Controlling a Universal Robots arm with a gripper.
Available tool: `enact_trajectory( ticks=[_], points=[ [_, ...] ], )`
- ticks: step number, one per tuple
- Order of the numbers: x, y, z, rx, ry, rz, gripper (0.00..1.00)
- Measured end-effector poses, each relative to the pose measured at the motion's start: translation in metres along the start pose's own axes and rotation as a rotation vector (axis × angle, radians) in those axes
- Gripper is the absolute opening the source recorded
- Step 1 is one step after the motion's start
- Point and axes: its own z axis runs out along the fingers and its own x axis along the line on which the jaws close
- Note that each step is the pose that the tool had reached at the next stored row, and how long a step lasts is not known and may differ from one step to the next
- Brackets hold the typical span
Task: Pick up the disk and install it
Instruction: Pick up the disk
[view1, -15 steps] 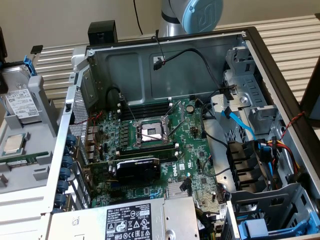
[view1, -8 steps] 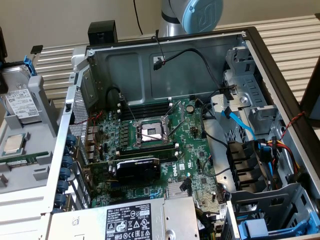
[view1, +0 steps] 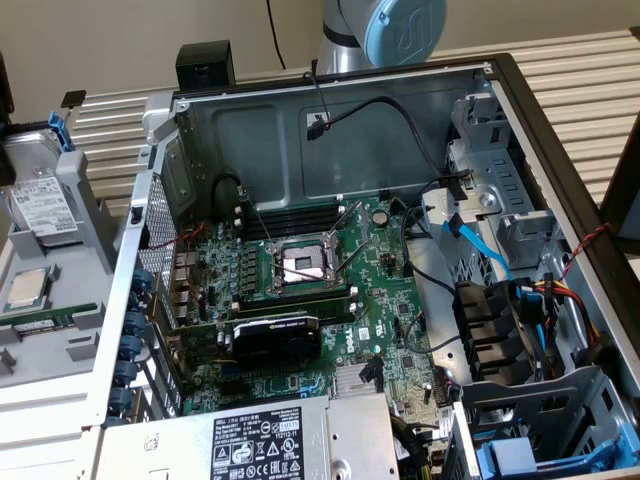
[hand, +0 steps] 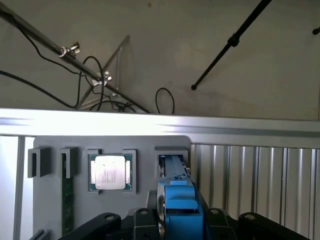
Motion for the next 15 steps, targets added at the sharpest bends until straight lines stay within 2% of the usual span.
enact_trajectory(
  ticks=[4,9,12,15],
  points=[
    [-0.0001,0.0,-0.0006,0.0048,0.0001,0.0,0.38],
    [-0.0002,-0.0001,-0.0003,0.0035,0.0005,0.0,0.38],
    [-0.0002,-0.0002,0.0005,-0.0053,0.0021,0.0,0.38],
    [-0.0002,-0.0002,0.0012,-0.0217,0.0048,0.001,0.38]
  ],
)
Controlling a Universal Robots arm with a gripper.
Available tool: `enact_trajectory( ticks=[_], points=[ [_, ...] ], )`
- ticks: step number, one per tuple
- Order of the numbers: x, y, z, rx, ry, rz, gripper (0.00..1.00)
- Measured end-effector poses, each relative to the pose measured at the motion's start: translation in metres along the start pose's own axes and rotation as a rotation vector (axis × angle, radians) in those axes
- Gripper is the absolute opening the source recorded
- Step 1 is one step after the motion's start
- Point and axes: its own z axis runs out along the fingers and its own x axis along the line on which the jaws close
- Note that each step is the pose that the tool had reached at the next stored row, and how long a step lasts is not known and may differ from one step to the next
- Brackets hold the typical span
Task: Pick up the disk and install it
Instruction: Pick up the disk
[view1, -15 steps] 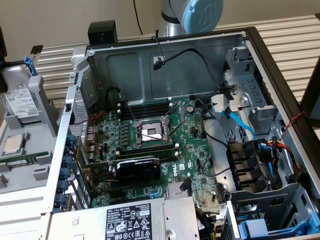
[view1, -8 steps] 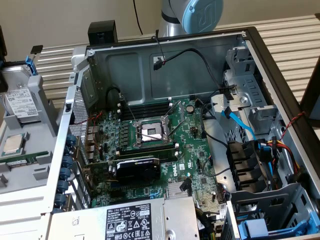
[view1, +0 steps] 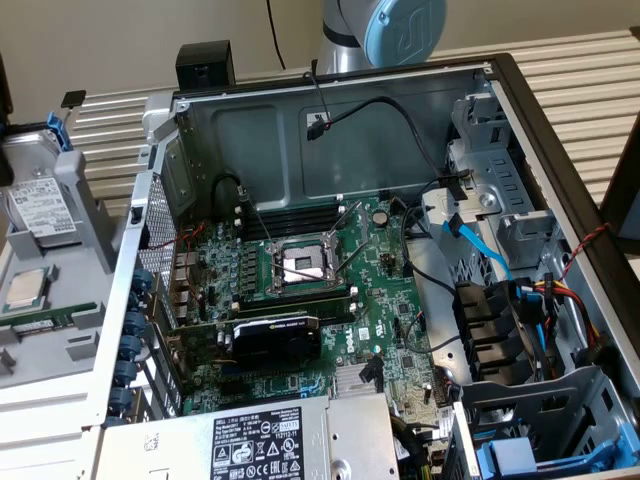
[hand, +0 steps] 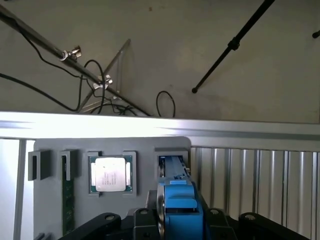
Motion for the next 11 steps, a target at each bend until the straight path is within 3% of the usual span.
enact_trajectory(
  ticks=[2,11],
  points=[
    [0.0,0.0,0.0,-0.0031,0.0002,0.0,0.38],
    [0.0,-0.0001,0.0001,-0.003,0.0001,0.0,0.37]
  ],
)
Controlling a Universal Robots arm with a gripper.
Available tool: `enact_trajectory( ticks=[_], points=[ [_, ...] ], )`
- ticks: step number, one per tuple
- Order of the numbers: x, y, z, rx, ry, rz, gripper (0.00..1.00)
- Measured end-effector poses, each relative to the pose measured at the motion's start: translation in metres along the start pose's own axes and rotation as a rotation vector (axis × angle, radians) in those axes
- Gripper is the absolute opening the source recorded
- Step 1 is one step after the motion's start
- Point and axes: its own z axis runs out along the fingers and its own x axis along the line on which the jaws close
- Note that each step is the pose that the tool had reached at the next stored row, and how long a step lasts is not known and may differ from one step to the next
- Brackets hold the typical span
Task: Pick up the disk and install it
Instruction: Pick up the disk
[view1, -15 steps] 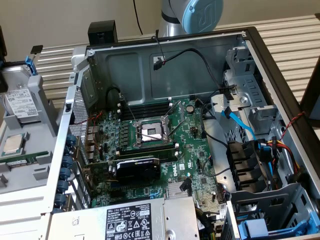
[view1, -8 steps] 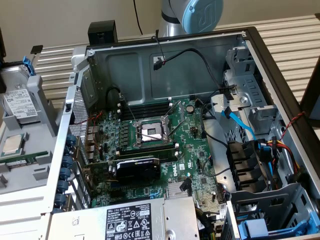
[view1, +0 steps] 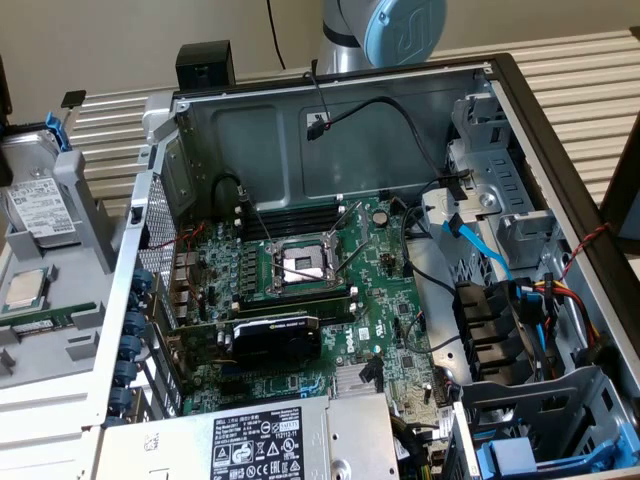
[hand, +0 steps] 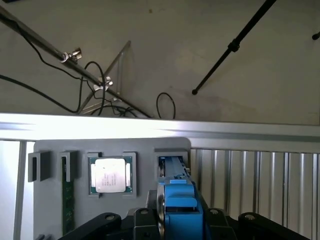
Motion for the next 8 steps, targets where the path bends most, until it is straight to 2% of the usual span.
enact_trajectory(
  ticks=[8],
  points=[
    [0.0,0.0,0.0004,0.0005,0.0001,-0.001,0.37]
  ],
)
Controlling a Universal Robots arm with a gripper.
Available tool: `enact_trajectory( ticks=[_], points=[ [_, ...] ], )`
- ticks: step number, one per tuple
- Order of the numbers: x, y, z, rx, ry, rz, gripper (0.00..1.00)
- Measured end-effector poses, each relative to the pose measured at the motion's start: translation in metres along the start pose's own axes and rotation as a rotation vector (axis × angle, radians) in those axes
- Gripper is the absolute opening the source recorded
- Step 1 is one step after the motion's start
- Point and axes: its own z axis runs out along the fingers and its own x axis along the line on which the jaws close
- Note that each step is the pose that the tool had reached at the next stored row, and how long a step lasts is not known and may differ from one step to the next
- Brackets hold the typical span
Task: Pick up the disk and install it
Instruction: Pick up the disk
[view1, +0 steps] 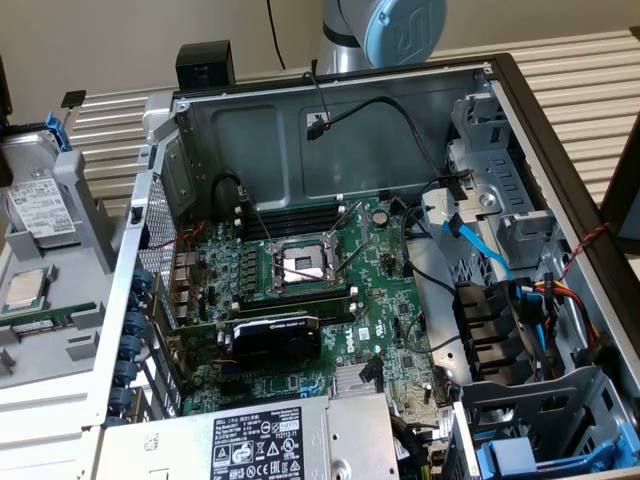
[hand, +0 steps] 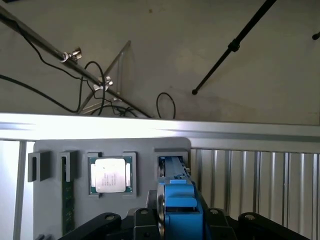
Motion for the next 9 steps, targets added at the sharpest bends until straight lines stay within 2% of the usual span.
enact_trajectory(
  ticks=[6,9],
  points=[
    [-0.0001,0.0006,-0.0035,0.003,0.0002,-0.002,0.37],
    [-0.0005,0.0014,-0.0065,0.0089,0.0004,-0.002,0.37]
  ],
)
